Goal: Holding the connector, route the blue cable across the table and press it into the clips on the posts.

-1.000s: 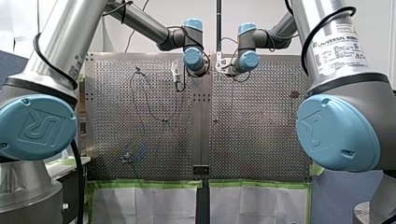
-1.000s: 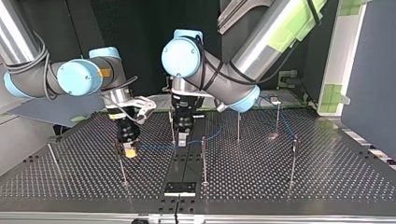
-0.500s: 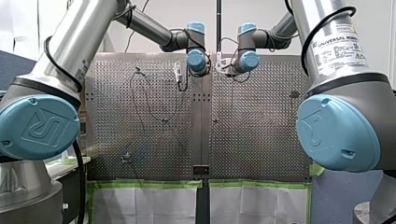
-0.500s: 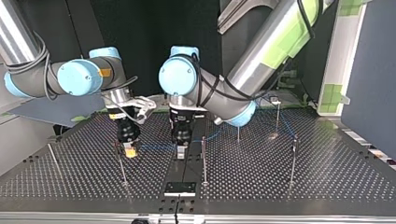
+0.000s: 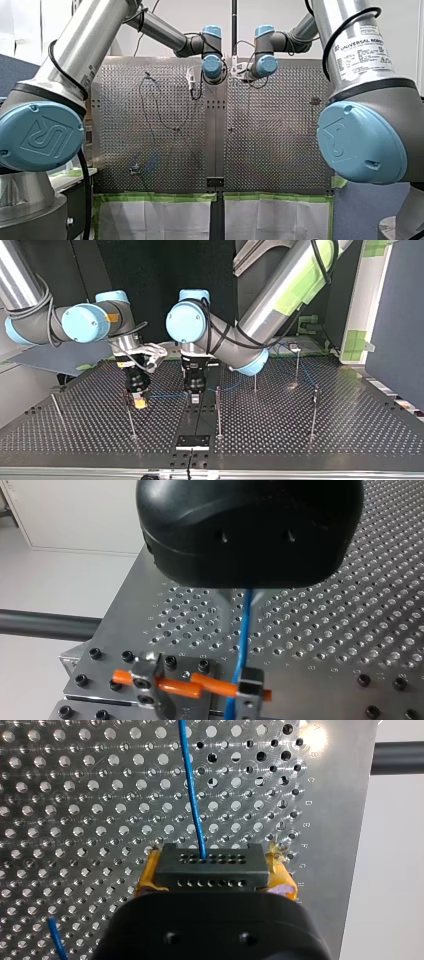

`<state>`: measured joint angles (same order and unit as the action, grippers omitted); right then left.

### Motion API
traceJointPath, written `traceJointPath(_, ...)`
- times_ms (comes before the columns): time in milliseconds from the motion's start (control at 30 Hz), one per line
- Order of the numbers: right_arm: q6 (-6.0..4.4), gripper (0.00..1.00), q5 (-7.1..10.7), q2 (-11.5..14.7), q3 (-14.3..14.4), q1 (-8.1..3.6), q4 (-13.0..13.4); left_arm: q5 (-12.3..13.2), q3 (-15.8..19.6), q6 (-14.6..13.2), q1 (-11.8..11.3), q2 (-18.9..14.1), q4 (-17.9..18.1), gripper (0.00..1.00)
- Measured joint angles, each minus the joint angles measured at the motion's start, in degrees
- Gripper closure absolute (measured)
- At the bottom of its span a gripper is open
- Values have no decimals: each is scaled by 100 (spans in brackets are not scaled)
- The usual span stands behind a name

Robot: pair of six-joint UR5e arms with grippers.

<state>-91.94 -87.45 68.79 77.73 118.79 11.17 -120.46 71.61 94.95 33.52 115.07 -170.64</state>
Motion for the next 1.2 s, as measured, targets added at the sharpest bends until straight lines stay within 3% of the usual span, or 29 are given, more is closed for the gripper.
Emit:
traceJointPath(367, -2, 100, -1, 0, 57, 32, 0, -376, 68, 105, 66, 0, -206, 100)
traceJointPath(667, -12, 100, -25, 0, 252, 46, 15, -608, 458, 226, 101, -28, -238, 100)
traceJointPath(900, -16, 100, -37, 0, 566, -2, 95, -584, 804, 249, 116, -138, 23, 100)
traceJointPath(1100, -52, 100, -38, 0, 862, -4, 350, -408, 1106, 224, 131, -141, 321, 100)
traceJointPath(1200, -122, 100, -33, 0, 1016, 12, 503, -262, 1266, 228, 119, -133, 481, 100)
